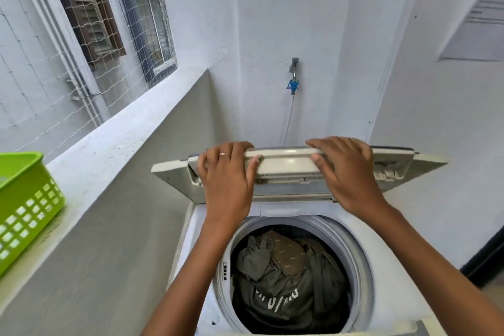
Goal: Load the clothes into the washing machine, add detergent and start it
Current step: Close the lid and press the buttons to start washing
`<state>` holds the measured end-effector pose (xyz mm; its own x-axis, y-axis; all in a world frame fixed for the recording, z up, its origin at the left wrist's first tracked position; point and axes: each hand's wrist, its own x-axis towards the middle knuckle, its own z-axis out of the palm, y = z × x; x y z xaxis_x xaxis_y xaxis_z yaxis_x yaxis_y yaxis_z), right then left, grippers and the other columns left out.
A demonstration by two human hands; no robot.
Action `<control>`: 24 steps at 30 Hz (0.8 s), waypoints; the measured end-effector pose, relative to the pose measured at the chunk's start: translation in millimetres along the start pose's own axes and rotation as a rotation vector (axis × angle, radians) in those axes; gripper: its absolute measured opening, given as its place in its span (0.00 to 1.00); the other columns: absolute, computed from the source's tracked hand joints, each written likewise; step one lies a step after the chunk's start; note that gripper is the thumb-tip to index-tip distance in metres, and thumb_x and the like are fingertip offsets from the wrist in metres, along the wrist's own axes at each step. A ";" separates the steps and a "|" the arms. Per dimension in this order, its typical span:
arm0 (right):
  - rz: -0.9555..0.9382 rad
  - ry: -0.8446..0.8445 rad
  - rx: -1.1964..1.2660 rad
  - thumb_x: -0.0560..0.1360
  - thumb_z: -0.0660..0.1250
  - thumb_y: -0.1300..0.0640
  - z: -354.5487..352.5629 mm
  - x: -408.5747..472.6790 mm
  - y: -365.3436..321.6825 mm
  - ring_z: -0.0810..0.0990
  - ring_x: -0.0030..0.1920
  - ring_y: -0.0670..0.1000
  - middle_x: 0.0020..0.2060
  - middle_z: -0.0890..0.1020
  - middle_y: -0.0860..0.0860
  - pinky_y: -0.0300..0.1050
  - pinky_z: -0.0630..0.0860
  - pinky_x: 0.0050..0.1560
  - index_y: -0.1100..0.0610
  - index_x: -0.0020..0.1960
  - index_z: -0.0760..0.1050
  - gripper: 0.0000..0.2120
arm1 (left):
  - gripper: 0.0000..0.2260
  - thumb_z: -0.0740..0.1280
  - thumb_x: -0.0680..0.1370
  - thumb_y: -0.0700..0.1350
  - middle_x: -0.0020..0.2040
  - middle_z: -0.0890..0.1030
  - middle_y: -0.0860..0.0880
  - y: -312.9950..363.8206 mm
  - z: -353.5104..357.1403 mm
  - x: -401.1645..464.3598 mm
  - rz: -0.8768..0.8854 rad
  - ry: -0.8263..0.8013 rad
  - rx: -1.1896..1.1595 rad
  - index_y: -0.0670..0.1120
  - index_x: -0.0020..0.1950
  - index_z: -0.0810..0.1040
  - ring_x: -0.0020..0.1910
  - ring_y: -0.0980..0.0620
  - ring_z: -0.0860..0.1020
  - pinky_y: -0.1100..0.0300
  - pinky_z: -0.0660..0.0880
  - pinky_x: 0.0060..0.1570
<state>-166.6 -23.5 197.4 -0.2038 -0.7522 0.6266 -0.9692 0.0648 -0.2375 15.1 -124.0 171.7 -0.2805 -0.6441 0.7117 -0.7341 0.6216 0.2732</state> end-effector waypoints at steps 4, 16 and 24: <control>0.007 -0.097 0.016 0.77 0.52 0.44 -12.4 -38.6 -2.0 0.77 0.52 0.47 0.50 0.81 0.42 0.39 0.55 0.52 0.47 0.58 0.76 0.18 | 0.14 0.55 0.78 0.57 0.49 0.79 0.57 0.0 -16.4 -37.7 0.034 -0.058 0.052 0.56 0.56 0.76 0.53 0.54 0.70 0.56 0.57 0.57; 0.030 -0.564 0.155 0.74 0.66 0.44 -2.9 -145.1 4.7 0.70 0.51 0.38 0.45 0.72 0.34 0.31 0.55 0.57 0.41 0.56 0.72 0.12 | 0.16 0.50 0.76 0.64 0.51 0.77 0.68 -20.1 -35.0 -150.9 0.131 -0.461 -0.024 0.62 0.52 0.73 0.53 0.65 0.68 0.62 0.51 0.46; 0.171 -0.746 0.116 0.78 0.57 0.41 24.0 -196.4 -5.5 0.70 0.50 0.41 0.47 0.74 0.41 0.43 0.57 0.58 0.45 0.54 0.73 0.11 | 0.16 0.72 0.66 0.59 0.48 0.77 0.65 -27.5 -7.1 -214.5 0.147 -0.574 -0.033 0.59 0.50 0.72 0.55 0.61 0.68 0.57 0.56 0.57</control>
<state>-117.9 108.2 57.8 -0.1626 -0.9832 -0.0823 -0.9034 0.1819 -0.3882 99.8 0.2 16.1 -0.6739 -0.6828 0.2821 -0.6453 0.7299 0.2253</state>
